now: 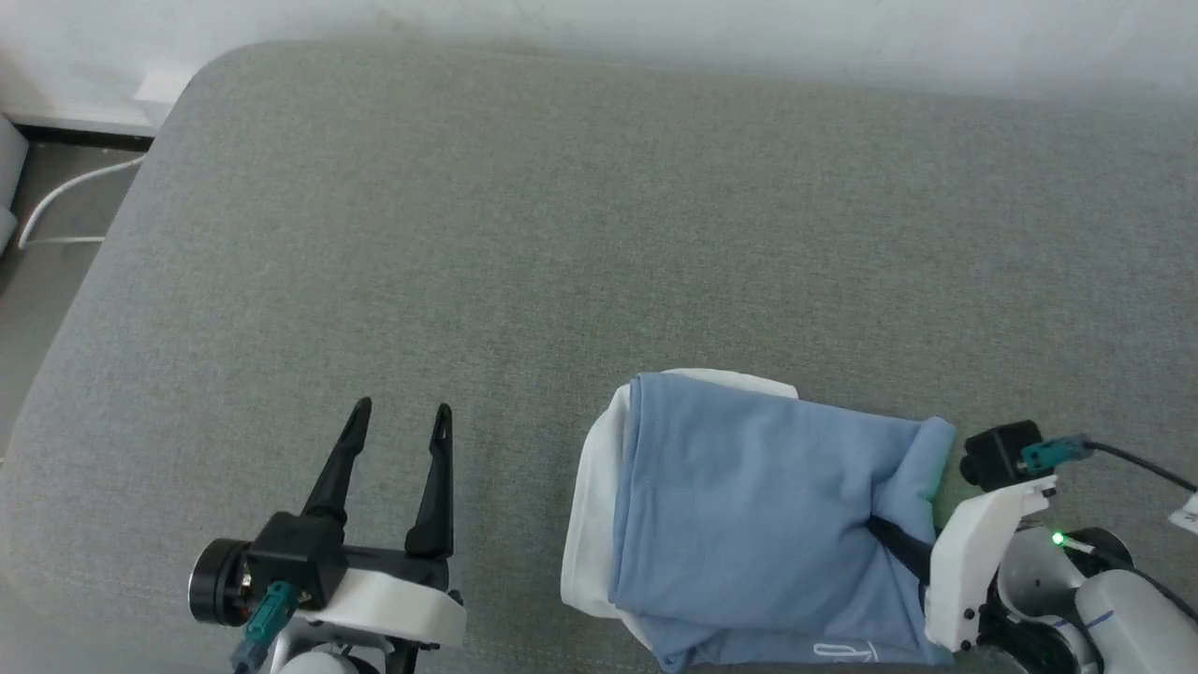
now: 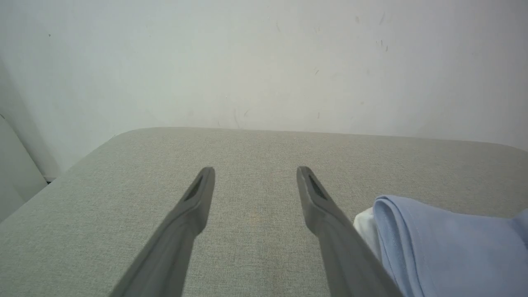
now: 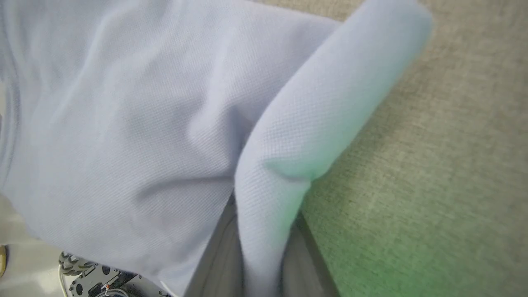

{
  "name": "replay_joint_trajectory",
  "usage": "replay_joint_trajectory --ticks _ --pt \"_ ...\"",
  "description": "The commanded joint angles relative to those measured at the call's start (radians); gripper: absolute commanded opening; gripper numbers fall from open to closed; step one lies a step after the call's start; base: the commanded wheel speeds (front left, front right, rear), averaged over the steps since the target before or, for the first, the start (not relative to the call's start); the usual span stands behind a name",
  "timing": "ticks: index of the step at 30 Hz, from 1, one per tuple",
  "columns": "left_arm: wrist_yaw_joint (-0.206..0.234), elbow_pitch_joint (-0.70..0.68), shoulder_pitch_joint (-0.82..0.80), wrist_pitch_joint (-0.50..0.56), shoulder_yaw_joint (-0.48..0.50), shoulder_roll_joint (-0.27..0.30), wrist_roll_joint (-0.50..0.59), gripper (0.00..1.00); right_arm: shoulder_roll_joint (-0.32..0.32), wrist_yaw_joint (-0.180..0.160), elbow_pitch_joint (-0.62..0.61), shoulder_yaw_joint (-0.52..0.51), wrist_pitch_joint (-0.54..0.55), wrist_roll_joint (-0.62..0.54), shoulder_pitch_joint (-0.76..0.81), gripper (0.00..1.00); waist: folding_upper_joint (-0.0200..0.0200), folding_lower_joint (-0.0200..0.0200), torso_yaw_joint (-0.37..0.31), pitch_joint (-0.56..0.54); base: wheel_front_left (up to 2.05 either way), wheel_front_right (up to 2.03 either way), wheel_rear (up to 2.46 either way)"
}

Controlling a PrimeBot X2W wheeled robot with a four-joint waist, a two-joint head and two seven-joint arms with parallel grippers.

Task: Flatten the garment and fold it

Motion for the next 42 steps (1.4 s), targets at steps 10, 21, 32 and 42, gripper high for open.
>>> replay_joint_trajectory --ticks 10,21,32,42 --pt "-0.001 -0.004 -0.041 -0.005 -0.016 -0.002 -0.011 1.0 -0.131 -0.003 -0.057 0.133 -0.1 -0.309 -0.175 0.0 0.0 0.0 -0.104 -0.018 0.0 0.0 0.0" --pt "0.004 -0.013 -0.153 -0.005 -0.113 -0.002 -0.004 1.0 -0.417 -0.003 -0.111 0.28 -0.04 -0.444 -0.42 0.0 0.0 0.0 -0.309 0.122 0.0 0.0 0.0" --pt "-0.001 -0.054 -0.304 -0.005 -0.202 -0.002 0.037 1.0 -0.614 -0.003 0.074 0.14 -0.212 -0.465 -0.454 0.0 0.0 0.0 -0.338 0.324 0.0 0.0 0.0" --pt "0.0 -0.063 -0.357 -0.005 -0.223 -0.002 0.043 1.0 -0.639 -0.003 0.314 -0.071 -0.391 -0.55 -0.439 0.0 0.0 0.0 -0.285 0.435 0.0 0.0 0.0"
